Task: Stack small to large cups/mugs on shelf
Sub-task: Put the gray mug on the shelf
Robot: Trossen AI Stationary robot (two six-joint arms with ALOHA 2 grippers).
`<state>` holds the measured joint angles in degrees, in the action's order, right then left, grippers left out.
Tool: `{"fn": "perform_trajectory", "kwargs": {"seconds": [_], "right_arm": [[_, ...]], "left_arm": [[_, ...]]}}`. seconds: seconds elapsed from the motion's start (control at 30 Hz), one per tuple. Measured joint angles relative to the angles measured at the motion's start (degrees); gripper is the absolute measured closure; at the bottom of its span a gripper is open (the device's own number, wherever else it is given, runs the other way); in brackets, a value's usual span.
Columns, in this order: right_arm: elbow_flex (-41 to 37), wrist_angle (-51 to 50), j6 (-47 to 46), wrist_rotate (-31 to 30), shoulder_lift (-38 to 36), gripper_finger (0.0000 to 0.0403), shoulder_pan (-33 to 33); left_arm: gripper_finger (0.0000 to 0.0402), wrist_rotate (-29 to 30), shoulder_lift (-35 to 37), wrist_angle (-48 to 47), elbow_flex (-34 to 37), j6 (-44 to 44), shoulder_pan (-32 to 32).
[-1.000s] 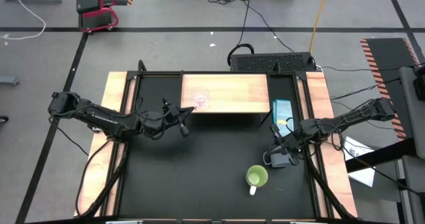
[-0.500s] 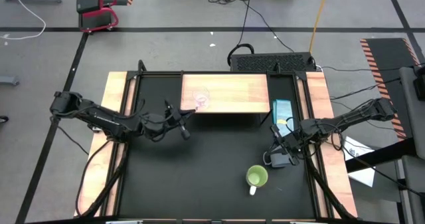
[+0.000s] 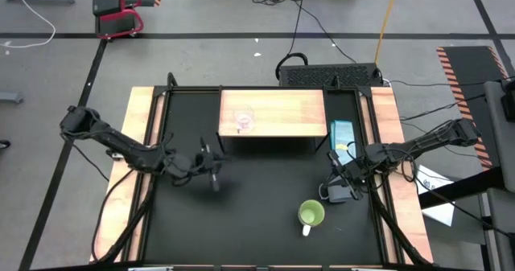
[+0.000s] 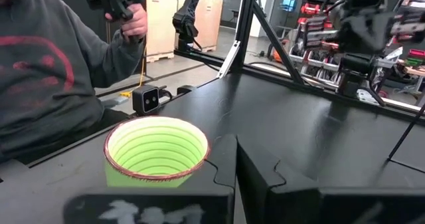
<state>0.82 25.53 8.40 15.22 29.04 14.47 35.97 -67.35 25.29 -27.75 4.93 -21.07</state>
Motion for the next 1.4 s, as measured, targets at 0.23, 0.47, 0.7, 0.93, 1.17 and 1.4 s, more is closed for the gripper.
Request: {"fn": "perform_trajectory", "kwargs": {"seconds": [0.23,0.47,0.7,0.93,1.17,1.4], "right_arm": [[0.0,1.53,0.21,0.0,0.04,0.0403,-0.01],[0.02,2.32,0.24,0.0,0.04,0.0403,0.01],[0.02,2.06,1.14,0.01,0.04,0.0403,-0.01],[0.02,2.41,2.26,0.04,0.04,0.0403,0.01],[0.02,3.79,-1.74,4.43,0.04,0.0403,0.13],[0.02,8.59,-3.97,7.56,0.02,0.0403,2.51]], "left_arm": [[0.0394,0.02,-0.02,-10.95,0.02,-10.09,-3.33],[0.0394,1.38,-0.02,-14.53,0.81,-18.29,-5.29],[0.0394,1.52,-0.02,-14.76,1.18,-19.82,-6.81],[0.0394,2.63,-0.02,-14.21,1.18,-15.77,-7.18],[0.0394,3.04,-0.02,-13.63,1.18,-15.52,-7.18],[0.0394,3.04,-0.02,-12.97,1.18,-15.92,-7.15]]}}
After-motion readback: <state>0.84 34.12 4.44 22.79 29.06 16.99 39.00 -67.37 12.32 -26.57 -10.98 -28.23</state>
